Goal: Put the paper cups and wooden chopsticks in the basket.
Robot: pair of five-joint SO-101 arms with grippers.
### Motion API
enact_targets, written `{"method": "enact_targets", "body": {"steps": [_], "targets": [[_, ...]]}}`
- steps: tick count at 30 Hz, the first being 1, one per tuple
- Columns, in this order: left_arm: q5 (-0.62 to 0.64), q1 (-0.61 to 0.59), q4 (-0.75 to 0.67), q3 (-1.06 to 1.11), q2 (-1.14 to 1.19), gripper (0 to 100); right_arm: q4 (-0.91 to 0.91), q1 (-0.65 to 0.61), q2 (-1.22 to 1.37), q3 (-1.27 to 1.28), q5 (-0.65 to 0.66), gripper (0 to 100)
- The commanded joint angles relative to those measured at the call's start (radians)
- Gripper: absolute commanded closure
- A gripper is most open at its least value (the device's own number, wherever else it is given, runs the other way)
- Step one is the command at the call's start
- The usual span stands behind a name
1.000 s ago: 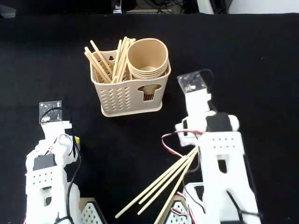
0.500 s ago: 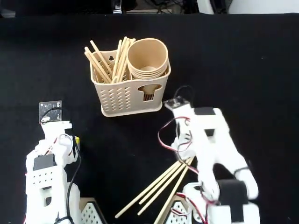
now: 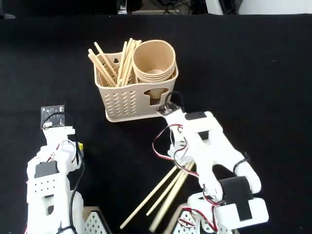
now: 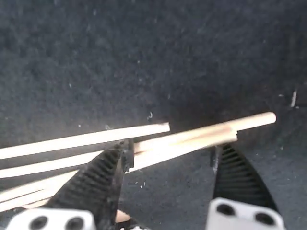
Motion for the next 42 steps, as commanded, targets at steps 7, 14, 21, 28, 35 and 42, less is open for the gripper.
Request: {"method": "enact_targets", "body": {"steps": [7,14,21,28,35,42], "targets": [[0.006,0.013,-0.015,-0.015,0.003,81,-0.055,-0.035,-0.125,-0.071,-0.055,73.7],[0.006,0.013,-0.017,-0.015,0.003,81,0.057,-0.034,-0.243,-0.065,-0.064,73.7],[0.006,0.013,-0.041,-0.007,0.003,81,-0.048,-0.118,-0.395,0.108,-0.12,73.4],[0.006,0.013,-0.043,-0.005,0.005,81,-0.244,-0.235,-0.433,0.289,-0.37,73.7],[0.005,0.013,-0.048,0.001,0.005,81,-0.27,-0.195,-0.438,0.308,-0.399,73.4],[0.005,0.013,-0.048,0.001,0.005,81,-0.227,-0.103,-0.433,0.309,-0.302,73.7]]}}
